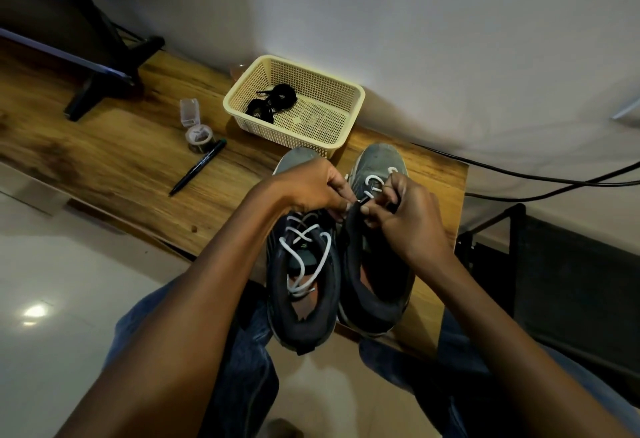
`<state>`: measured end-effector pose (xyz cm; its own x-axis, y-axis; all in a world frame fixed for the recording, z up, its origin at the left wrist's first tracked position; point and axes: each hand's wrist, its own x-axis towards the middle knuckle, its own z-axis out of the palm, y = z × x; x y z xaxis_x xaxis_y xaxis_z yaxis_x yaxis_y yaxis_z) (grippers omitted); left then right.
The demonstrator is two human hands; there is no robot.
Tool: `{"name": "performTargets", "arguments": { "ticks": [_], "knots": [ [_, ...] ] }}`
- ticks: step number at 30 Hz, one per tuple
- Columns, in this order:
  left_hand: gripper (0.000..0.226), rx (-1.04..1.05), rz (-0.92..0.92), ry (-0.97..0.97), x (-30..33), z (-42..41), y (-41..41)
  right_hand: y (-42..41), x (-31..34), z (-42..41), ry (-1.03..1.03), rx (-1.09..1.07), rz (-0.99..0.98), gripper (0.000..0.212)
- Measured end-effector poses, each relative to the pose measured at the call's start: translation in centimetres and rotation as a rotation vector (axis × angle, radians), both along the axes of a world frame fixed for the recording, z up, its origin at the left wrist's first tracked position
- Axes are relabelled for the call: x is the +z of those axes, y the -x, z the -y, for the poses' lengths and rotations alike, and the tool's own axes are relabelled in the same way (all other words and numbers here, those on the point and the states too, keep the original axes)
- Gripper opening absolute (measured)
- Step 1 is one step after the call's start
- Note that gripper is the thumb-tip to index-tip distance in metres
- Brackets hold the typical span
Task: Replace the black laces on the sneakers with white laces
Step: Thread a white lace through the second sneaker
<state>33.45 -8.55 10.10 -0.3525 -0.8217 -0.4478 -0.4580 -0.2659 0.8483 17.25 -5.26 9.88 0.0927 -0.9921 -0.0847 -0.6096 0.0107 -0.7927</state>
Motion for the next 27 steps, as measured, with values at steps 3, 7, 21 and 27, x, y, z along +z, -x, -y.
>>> {"name": "performTargets", "arguments": {
  "ticks": [3,7,21,27],
  "knots": [
    [0.015,-0.010,0.000,0.003,-0.1,-0.1,0.0,0.0,0.1,-0.1,-0.010,0.017,0.025,0.042],
    [0.013,-0.036,0.031,0.029,-0.5,0.0,-0.2,0.1,-0.1,0.1,-0.028,0.044,0.037,0.044],
    [0.007,-0.139,0.207,0.102,0.5,-0.1,0.2,2.3,1.9,1.0,-0.031,0.175,-0.276,0.048],
    [0.005,-0.140,0.265,0.147,0.7,-0.2,-0.3,4.4,2.0,1.2,-0.298,0.159,-0.290,0.048]
  ]
}}
